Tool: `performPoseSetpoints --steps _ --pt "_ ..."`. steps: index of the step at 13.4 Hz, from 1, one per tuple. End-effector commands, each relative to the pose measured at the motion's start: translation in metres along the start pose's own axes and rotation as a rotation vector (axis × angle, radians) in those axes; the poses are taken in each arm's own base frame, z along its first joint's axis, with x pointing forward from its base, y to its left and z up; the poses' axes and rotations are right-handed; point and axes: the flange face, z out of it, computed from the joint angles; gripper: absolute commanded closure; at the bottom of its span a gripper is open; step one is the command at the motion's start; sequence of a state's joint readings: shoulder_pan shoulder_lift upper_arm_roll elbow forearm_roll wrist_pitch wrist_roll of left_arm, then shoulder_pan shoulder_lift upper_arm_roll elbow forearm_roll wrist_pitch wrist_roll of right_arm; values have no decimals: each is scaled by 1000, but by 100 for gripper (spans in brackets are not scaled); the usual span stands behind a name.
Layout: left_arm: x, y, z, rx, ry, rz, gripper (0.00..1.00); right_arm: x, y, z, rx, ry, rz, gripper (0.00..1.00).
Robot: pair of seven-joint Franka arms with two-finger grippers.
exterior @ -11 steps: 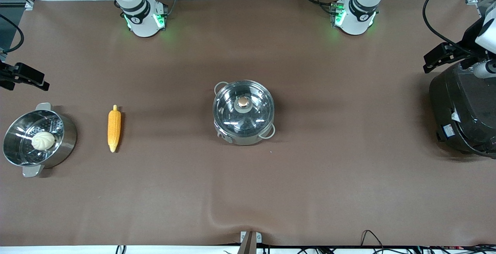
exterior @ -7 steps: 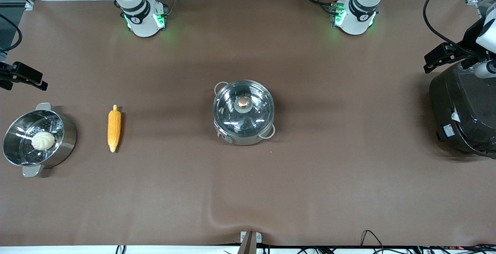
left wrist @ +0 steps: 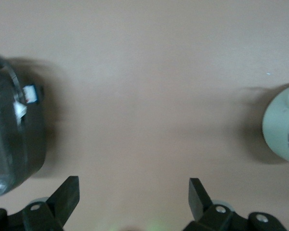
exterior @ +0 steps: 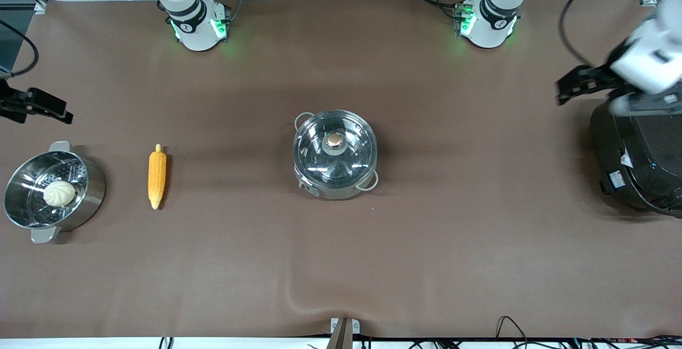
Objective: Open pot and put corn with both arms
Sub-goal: 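Reach the left gripper to the lid while the right gripper reaches the corn, then grasp the lid with the left gripper while the right gripper grasps the corn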
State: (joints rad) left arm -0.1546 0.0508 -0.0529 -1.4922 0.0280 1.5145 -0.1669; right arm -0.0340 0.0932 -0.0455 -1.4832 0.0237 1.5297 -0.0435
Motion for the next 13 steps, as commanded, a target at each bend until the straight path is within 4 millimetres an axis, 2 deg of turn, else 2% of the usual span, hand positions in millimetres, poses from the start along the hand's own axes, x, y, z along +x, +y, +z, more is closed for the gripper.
performPoseSetpoints --steps 1,3,5,7,8,11,13 --pt "15 62 11 -20 35 29 0 5 -2 32 17 -5 10 0" --pt "23 119 35 -27 35 25 0 9 -1 52 18 -15 5 0" --pt "28 190 73 -38 42 -46 0 14 -3 85 18 -17 4 0" --pt "27 253 98 -52 55 -92 0 19 -14 124 14 -9 -32 0" --pt "25 277 107 -57 51 -118 0 21 -14 140 13 -2 -66 0" --pt "6 349 147 -56 32 -191 0 26 -5 217 12 -23 -191 0" --pt "2 373 165 -72 37 -247 0 35 10 261 5 -10 -214 0"
